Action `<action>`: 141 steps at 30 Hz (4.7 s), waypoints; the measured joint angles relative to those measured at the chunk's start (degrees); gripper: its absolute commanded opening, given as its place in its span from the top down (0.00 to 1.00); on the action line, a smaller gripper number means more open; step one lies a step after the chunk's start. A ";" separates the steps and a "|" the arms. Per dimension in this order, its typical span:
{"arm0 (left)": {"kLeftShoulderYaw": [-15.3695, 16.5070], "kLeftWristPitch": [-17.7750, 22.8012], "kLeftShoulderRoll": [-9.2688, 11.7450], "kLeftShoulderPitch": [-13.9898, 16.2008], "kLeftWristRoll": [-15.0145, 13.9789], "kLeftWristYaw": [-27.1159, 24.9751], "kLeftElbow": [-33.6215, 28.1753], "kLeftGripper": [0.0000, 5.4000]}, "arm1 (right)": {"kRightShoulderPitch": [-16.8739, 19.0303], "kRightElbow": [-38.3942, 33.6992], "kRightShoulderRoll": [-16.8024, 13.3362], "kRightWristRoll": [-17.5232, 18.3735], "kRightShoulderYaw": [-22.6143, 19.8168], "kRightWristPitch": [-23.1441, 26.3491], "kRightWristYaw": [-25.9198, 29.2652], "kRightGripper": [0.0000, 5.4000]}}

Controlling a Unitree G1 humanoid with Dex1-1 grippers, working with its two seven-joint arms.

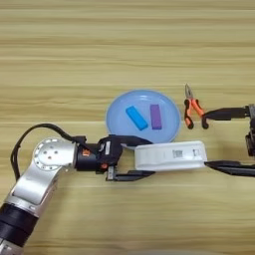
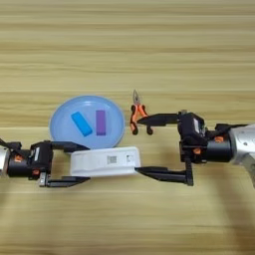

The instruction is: Move the objects on the table

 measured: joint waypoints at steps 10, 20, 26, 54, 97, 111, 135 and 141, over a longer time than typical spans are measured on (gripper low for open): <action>0.01 1.21 0.06 -0.01 -0.51 -0.02 -0.91 0.47 | 0.13 -1.77 -0.15 -4.95 2.96 -1.42 2.45 0.00; 0.01 1.96 0.06 -0.04 -1.09 -0.01 -1.16 0.47 | -0.46 -0.41 0.12 -9.93 6.56 -4.30 2.83 0.00; 0.01 1.98 0.06 -0.07 -1.09 0.00 -1.16 0.47 | -0.77 0.01 0.40 -10.09 7.35 -4.45 3.19 0.00; -0.13 1.97 0.07 -0.15 -0.98 -0.27 -1.52 0.47 | -2.24 -0.47 2.18 -9.81 7.34 -4.40 1.24 0.46; 0.10 0.67 -0.59 -0.16 -1.02 1.64 -0.80 0.10 | -2.05 0.11 3.56 -9.87 8.25 -5.57 0.70 0.46; 3.33 0.70 -0.71 -0.19 -7.36 0.47 -1.41 0.00 | -2.40 0.82 5.28 -9.91 8.45 -5.59 -0.41 0.46; 12.60 2.34 -11.31 -4.39 -11.70 19.03 -2.57 0.00 | -2.57 2.47 7.00 -9.79 7.49 -7.07 -3.00 0.46; 15.53 1.31 -15.44 -7.09 -2.11 35.60 0.13 0.00 | -2.30 2.63 7.53 -9.47 6.16 -8.02 -3.32 0.46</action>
